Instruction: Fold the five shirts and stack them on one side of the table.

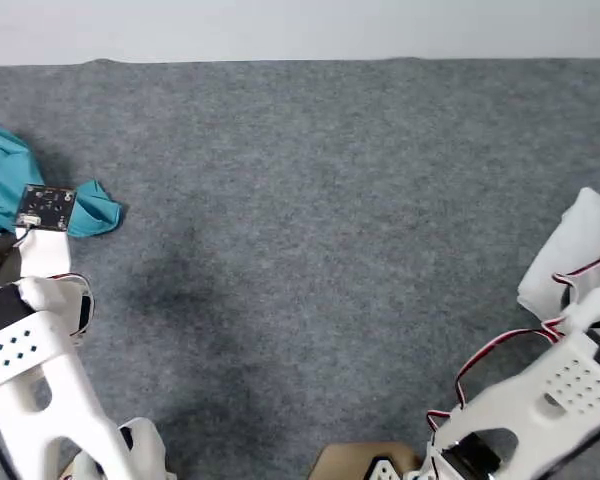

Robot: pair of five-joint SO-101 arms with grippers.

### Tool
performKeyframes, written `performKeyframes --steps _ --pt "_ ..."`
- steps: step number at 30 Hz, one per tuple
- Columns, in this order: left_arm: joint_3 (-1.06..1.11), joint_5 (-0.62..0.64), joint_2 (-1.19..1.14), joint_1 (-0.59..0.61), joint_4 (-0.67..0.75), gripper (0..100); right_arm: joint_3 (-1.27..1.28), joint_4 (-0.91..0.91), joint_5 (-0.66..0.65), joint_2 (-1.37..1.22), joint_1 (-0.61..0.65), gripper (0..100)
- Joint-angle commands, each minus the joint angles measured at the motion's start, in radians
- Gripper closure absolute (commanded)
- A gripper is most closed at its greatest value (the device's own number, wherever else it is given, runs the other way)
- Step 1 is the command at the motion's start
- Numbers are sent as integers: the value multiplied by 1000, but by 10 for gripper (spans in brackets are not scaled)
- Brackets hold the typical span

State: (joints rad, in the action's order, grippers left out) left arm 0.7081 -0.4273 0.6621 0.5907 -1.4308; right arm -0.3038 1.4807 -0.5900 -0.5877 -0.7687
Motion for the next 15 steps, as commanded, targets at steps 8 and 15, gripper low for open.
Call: performKeyframes --steps 8,15 --pt "-18 -6 25 0 -2 997 -14 21 3 255 33 990" --pt "-18 -6 25 0 -2 997 -14 -53 2 274 18 990"
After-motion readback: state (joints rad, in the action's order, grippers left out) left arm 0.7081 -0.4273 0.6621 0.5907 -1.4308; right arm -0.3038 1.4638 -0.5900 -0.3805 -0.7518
